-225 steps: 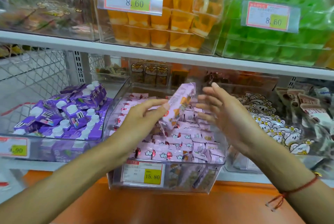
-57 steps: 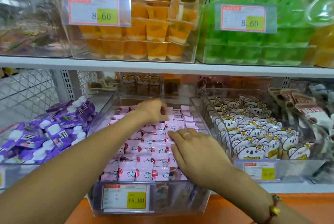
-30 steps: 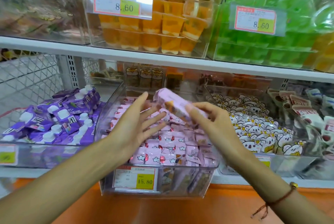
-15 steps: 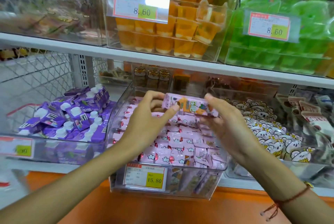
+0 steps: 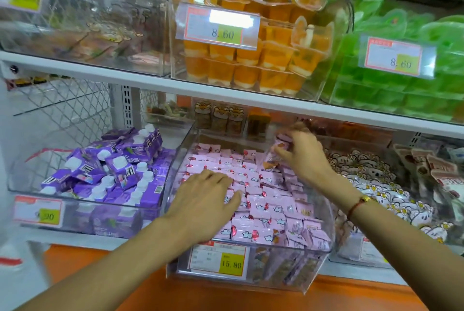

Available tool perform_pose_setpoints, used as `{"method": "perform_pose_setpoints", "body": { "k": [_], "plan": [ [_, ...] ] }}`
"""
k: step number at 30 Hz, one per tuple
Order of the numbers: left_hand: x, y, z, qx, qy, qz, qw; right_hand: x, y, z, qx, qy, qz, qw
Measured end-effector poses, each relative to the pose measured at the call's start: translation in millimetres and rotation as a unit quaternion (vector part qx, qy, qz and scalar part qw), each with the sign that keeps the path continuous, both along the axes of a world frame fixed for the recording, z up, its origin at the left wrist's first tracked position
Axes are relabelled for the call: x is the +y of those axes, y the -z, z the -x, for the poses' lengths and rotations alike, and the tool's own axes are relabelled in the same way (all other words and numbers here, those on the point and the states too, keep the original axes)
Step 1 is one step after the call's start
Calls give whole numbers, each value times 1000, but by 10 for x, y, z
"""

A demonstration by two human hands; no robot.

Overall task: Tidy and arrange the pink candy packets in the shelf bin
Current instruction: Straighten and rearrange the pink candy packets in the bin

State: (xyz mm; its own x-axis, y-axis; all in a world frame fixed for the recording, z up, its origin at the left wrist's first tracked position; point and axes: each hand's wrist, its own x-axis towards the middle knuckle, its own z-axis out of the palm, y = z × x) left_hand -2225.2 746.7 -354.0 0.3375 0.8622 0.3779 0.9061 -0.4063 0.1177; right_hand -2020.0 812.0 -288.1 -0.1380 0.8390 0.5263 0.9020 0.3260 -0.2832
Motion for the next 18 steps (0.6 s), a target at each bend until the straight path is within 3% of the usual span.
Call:
{"method": "perform_pose_setpoints", "body": {
  "k": [5, 9, 13, 15, 18],
  "plan": [
    [9, -11, 14, -14, -2, 21, 1000, 176, 251, 198, -122, -22, 115, 986],
    [5, 3, 20, -23, -2, 36, 999, 199, 403, 151, -134, -1, 138, 981],
    [20, -23, 19, -32, -5, 42, 999, 69, 324, 101, -156, -53, 256, 952],
    [20, -55, 18, -43, -5, 45, 998, -64, 295, 85, -145, -62, 233, 960],
    [2, -127, 27, -79, -11, 42, 996, -412, 326, 22, -122, -69, 103, 985]
  ]
}}
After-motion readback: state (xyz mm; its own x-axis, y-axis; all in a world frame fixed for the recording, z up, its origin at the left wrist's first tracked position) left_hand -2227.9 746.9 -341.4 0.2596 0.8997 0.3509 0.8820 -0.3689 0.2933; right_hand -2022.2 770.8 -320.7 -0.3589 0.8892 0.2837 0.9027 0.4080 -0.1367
